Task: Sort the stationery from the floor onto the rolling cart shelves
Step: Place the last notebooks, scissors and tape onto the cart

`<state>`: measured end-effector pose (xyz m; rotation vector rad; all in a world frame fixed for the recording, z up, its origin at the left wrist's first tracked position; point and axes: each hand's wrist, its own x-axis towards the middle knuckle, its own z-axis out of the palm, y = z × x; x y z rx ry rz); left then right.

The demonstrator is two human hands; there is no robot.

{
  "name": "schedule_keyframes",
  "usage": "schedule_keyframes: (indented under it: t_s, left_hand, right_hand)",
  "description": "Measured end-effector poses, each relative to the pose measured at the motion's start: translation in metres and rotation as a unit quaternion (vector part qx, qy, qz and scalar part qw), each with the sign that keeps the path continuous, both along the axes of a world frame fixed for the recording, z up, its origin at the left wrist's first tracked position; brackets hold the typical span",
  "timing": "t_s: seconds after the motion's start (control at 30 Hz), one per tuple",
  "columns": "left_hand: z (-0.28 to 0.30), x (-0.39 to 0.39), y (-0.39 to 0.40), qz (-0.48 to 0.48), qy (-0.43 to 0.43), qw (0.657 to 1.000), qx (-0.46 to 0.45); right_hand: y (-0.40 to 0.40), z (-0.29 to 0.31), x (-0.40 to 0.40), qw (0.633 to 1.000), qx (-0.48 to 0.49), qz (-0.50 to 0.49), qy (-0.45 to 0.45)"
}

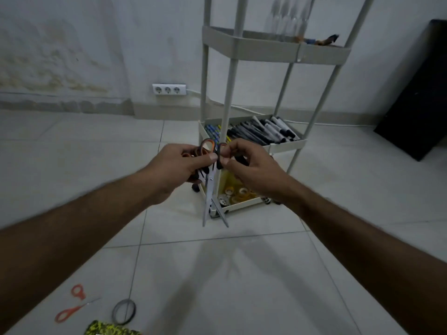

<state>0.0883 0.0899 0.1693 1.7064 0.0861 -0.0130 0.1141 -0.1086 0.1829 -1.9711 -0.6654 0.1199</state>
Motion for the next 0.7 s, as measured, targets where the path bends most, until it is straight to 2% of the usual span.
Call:
schedule_keyframes:
  t_s: [0.07,0.2,0.37,0.47,0.7]
  left_hand:
    - [0.01,0.008,-0.009,0.007,-0.001,1.0,-0.018]
    - [0.046,0.011,-0.028,0.01,0.007,0.999,-0.049]
    - [0.105,-0.004,-0.035,0.029,-0.029,0.999,-0.019]
    - [0.13,-0.015,-0.037,0.044,-0.038,0.998,-0.01]
    - [0.155,0.007,-0.053,0.036,-0.05,0.998,-0.013]
  right_hand:
    - [-0.013,0.02,0.009,1.0,-0.004,-0.013,0.025]
    - [-0.046,0.068,0.024,0.986,0.066,-0.087,0.124]
    - [-0.092,0.116,0.029,0.987,-0.007,-0.145,0.068]
    - [-0.117,0.129,0.031,0.982,-0.104,-0.155,0.024]
    - [-0.154,0.107,0.066,0.948,0.042,-0.316,0.01]
